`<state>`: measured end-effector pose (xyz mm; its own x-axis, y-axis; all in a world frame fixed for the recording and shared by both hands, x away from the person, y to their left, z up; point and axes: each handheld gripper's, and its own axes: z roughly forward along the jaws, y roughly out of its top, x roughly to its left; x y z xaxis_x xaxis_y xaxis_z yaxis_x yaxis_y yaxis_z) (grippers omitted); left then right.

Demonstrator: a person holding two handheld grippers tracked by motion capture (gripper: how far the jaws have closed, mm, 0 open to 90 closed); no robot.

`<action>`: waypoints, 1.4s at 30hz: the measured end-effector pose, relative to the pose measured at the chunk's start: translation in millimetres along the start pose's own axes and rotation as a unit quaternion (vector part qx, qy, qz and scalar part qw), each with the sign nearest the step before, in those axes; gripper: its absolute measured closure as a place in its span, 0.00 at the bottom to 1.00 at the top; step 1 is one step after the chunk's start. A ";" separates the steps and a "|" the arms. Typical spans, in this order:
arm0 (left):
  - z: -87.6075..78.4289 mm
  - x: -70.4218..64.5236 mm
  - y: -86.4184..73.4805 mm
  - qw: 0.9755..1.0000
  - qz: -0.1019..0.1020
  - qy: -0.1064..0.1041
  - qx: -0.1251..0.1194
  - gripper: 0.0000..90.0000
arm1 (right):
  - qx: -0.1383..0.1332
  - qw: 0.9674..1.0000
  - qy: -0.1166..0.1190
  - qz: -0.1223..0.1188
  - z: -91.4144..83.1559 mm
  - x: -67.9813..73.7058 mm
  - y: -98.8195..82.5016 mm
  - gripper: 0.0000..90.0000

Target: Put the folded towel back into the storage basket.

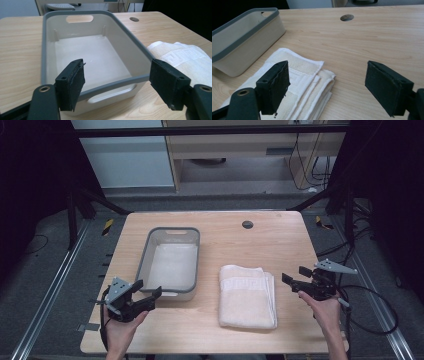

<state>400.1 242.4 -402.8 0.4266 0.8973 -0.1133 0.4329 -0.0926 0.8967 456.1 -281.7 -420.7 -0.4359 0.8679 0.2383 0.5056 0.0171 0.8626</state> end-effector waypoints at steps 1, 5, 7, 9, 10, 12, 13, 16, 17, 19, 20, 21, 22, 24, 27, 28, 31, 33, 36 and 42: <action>3.2 -6.1 2.1 1.000 0.004 -0.007 -0.001 0.30 | 0.000 1.000 0.001 0.000 0.5 0.9 1.1 0.22; 9.0 -15.7 5.7 1.000 0.007 -0.017 0.000 0.30 | -0.002 1.000 0.004 0.000 2.9 3.0 3.5 0.22; 14.4 -25.1 8.7 1.000 0.013 -0.024 0.000 0.30 | 0.003 1.000 0.005 0.000 6.2 4.1 4.3 0.21; 18.6 -32.7 10.8 0.999 0.019 -0.030 0.001 0.30 | 0.008 1.000 0.003 0.002 8.7 4.4 3.8 0.21; 20.8 -36.4 11.7 0.999 0.021 -0.033 0.001 0.30 | 0.011 1.000 0.004 0.000 10.2 4.3 3.3 0.21; 23.0 -40.1 12.5 0.999 0.023 -0.036 0.003 0.30 | 0.012 1.000 0.003 0.000 11.7 4.6 2.8 0.21; 27.7 -47.7 13.5 0.999 0.028 -0.043 0.006 0.30 | 0.016 1.000 0.004 -0.002 14.3 5.0 1.3 0.20; 32.5 -55.6 14.0 0.998 0.034 -0.049 0.009 0.30 | 0.020 1.000 0.001 -0.009 17.6 4.7 -0.5 0.20; 37.2 -63.2 13.6 0.998 0.041 -0.052 0.013 0.30 | 0.023 1.000 0.001 -0.010 18.5 4.8 -1.1 0.20; 42.6 -70.5 12.7 0.997 0.046 -0.057 0.018 0.30 | 0.024 1.000 0.000 -0.016 20.3 5.3 -2.4 0.20; 42.6 -70.5 12.7 0.997 0.046 -0.057 0.018 0.30 | 0.027 0.999 -0.002 -0.022 21.0 5.4 -2.9 0.20; 47.8 -77.1 11.4 0.997 0.049 -0.063 0.022 0.30 | 0.029 0.999 -0.004 -0.026 21.9 5.7 -3.5 0.20; 50.4 -80.5 10.7 0.996 0.050 -0.066 0.024 0.30 | 0.030 0.999 -0.004 -0.028 22.7 6.1 -4.1 0.20; 52.9 -83.8 9.8 0.996 0.053 -0.068 0.026 0.29 | 0.033 0.999 -0.006 -0.030 23.6 6.3 -4.7 0.20; 62.9 -96.0 5.7 0.994 0.064 -0.076 0.038 0.29 | 0.039 0.998 -0.008 -0.042 27.0 7.5 -7.7 0.22; 65.3 -98.5 4.6 0.994 0.067 -0.079 0.041 0.29 | 0.035 0.998 -0.011 -0.053 27.6 8.3 -8.5 0.24; 71.7 -104.8 1.8 0.993 0.072 -0.085 0.049 0.29 | 0.023 0.997 -0.011 -0.076 29.0 10.9 -10.1 0.23; 75.7 -108.4 -0.2 0.992 0.072 -0.087 0.052 0.29 | 0.026 0.996 -0.008 -0.082 30.8 11.5 -11.3 0.21; 81.7 -113.1 -3.5 0.991 0.075 -0.089 0.060 0.29 | 0.032 0.995 -0.004 -0.091 33.8 13.8 -13.8 0.22; 95.5 -121.3 -11.8 0.990 0.075 -0.094 0.077 0.28 | 0.054 0.996 0.015 -0.072 40.0 15.9 -16.6 0.20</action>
<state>419.1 93.5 -440.5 0.6293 0.7735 -0.0746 0.4629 -0.2960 0.8355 470.6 -248.3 -449.1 -0.5307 0.8375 0.1297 0.5123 0.1951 0.8364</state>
